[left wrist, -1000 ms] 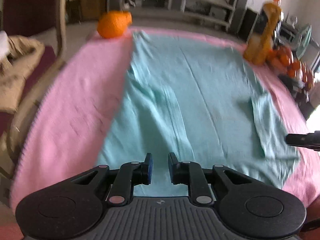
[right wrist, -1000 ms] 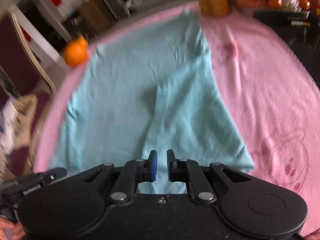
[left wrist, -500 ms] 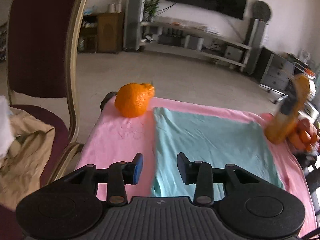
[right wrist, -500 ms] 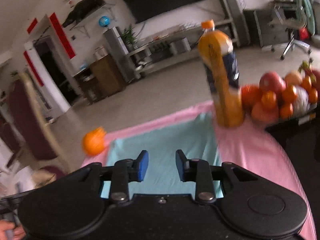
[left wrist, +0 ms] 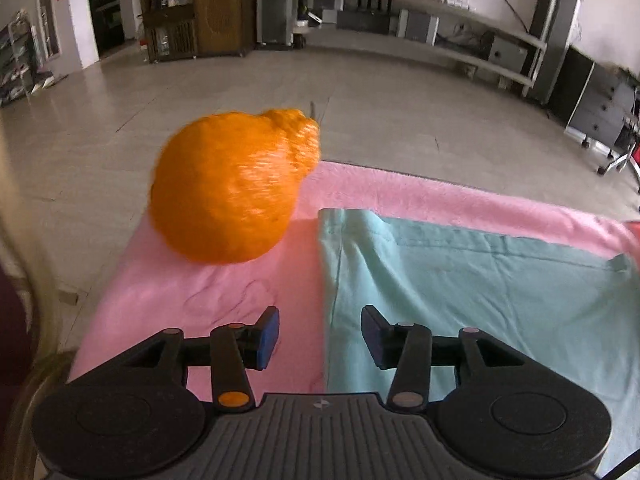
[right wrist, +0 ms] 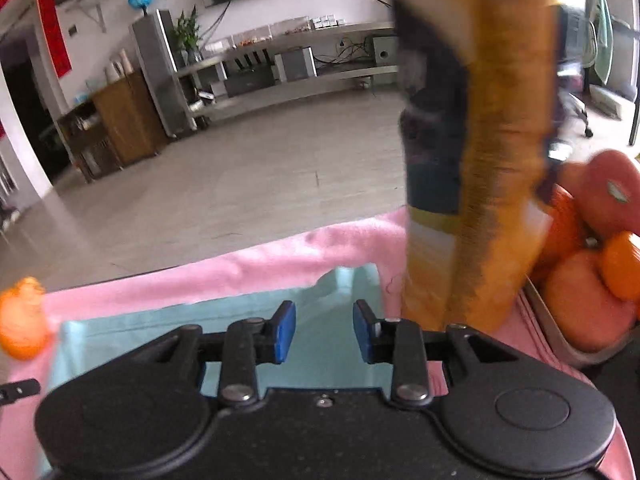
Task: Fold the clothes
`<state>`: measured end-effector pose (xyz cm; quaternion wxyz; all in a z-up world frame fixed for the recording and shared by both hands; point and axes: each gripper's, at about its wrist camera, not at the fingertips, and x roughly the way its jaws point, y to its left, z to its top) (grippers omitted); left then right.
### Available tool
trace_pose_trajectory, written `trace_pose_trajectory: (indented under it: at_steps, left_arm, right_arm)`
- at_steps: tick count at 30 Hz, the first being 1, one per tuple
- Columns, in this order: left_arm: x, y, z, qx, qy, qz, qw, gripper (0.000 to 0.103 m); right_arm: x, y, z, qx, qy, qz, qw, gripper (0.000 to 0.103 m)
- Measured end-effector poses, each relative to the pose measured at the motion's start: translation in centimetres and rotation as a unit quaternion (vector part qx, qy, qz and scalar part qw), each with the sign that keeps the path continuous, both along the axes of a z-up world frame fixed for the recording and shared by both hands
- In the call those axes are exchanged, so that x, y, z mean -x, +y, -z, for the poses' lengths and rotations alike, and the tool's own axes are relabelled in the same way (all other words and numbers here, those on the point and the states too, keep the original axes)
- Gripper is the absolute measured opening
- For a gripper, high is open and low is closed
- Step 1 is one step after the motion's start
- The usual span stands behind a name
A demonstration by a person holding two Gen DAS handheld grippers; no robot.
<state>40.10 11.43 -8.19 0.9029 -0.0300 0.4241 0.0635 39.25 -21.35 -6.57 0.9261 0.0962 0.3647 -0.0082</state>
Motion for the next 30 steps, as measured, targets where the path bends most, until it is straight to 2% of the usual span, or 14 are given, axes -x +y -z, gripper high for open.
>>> trace_pose_trajectory:
  at_steps: [5, 7, 8, 9, 12, 14, 16, 17, 18, 21, 23, 24, 25, 30]
  left_arm:
    - [-1.8, -1.8, 1.3, -0.057, -0.014, 0.022, 0.9981, 0.047]
    - [-2.0, -2.2, 1.4, -0.08, -0.021, 0.023, 0.9963, 0.029]
    - [-2.1, -2.4, 1.5, -0.091, -0.022, 0.023, 0.9953, 0.008]
    - [-2.1, -2.5, 1.5, -0.1, -0.021, 0.018, 0.9946, 0.006]
    - [-2.1, -2.8, 1.3, -0.12, -0.017, 0.001, 0.9926, 0.006]
    - [-1.8, -2.3, 0.7, -0.096, -0.022, -0.014, 0.9951, 0.008]
    - [-1.8, -2.0, 0.0, -0.078, -0.039, -0.007, 0.9962, 0.018]
    - [-1.8, -1.9, -0.2, -0.073, -0.045, -0.004, 0.9963, 0.034]
    - [-2.2, -2.0, -0.2, -0.078, -0.044, -0.002, 0.996, 0.04]
    - [-2.8, -2.4, 0.0, -0.09, -0.048, 0.005, 0.9948, 0.042]
    - [-3.0, -2.8, 0.2, -0.096, -0.052, 0.01, 0.994, 0.039]
    - [-3.2, -2.9, 0.3, -0.1, -0.054, 0.012, 0.9935, 0.033]
    - [-3.3, -3.1, 0.3, -0.103, -0.056, 0.014, 0.993, 0.009]
    - [-2.4, -4.2, -0.3, -0.13, -0.08, 0.029, 0.9878, 0.005]
  right_arm:
    - [-2.6, 1.4, 2.1, 0.032, 0.018, 0.039, 0.999, 0.031]
    - [-3.2, 1.8, 3.0, 0.054, 0.022, 0.065, 0.996, 0.03]
    - [-3.6, 1.9, 3.4, 0.061, 0.026, 0.072, 0.995, 0.02]
    - [-3.9, 2.0, 3.9, 0.068, 0.031, 0.08, 0.994, 0.016]
    - [-4.3, 2.7, 4.9, 0.084, 0.042, 0.086, 0.992, 0.014]
    - [-4.5, 3.1, 5.0, 0.083, 0.039, 0.085, 0.992, 0.015]
    - [-4.5, 3.1, 5.1, 0.077, 0.034, 0.079, 0.993, 0.016]
    - [-4.4, 3.1, 5.2, 0.076, 0.032, 0.075, 0.994, 0.016]
    - [-4.4, 3.2, 5.2, 0.076, 0.031, 0.071, 0.994, 0.016]
    - [-4.9, 3.0, 5.2, 0.075, 0.024, 0.068, 0.995, 0.016]
    - [-5.1, 3.1, 5.2, 0.08, 0.019, 0.063, 0.995, 0.015]
    - [-5.1, 3.2, 5.2, 0.084, 0.016, 0.06, 0.995, 0.011]
    - [-5.1, 3.3, 5.1, 0.088, 0.013, 0.056, 0.994, 0.007]
    - [-3.8, 3.1, 3.6, 0.078, -0.021, 0.052, 0.995, 0.002]
